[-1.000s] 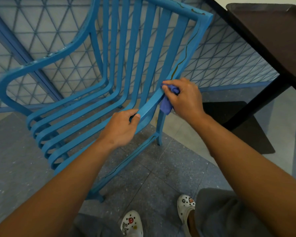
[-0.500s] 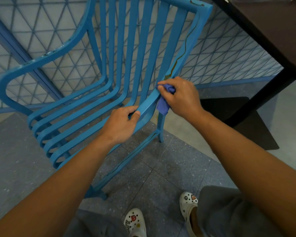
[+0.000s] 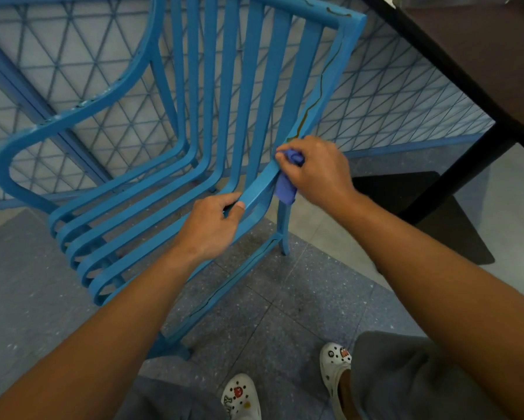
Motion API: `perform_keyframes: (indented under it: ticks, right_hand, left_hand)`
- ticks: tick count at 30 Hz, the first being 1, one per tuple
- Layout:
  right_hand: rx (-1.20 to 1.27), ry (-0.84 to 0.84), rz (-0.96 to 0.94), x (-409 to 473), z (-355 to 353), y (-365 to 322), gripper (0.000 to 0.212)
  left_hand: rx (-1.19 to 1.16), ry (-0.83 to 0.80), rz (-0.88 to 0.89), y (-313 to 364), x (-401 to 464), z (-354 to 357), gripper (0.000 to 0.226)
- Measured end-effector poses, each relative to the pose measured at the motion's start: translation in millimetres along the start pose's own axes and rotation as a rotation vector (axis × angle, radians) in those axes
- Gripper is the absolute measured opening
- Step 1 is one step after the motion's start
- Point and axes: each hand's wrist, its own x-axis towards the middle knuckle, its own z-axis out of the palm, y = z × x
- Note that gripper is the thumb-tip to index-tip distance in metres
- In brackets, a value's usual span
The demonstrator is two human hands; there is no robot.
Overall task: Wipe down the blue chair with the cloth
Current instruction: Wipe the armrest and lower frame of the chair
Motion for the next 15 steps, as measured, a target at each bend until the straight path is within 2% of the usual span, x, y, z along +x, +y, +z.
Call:
perform_keyframes:
  ticks: [4,10,15]
  right_hand:
    - [0.072,0.083,0.090,8,-2,2,0.020]
    - [0.101,-0.008,0.009,-34,27,-18,0.021]
    - [0.034,-0.006,0.024,-5,9,-2,0.021]
  left_hand:
    - [-0.014,0.009,-0.023,-1,0,1,0.036]
    - [-0.009,0.007,-0.022,2,0,0,0.040]
    - [0.001,0.001,-0.010,3,-1,-1,0.038]
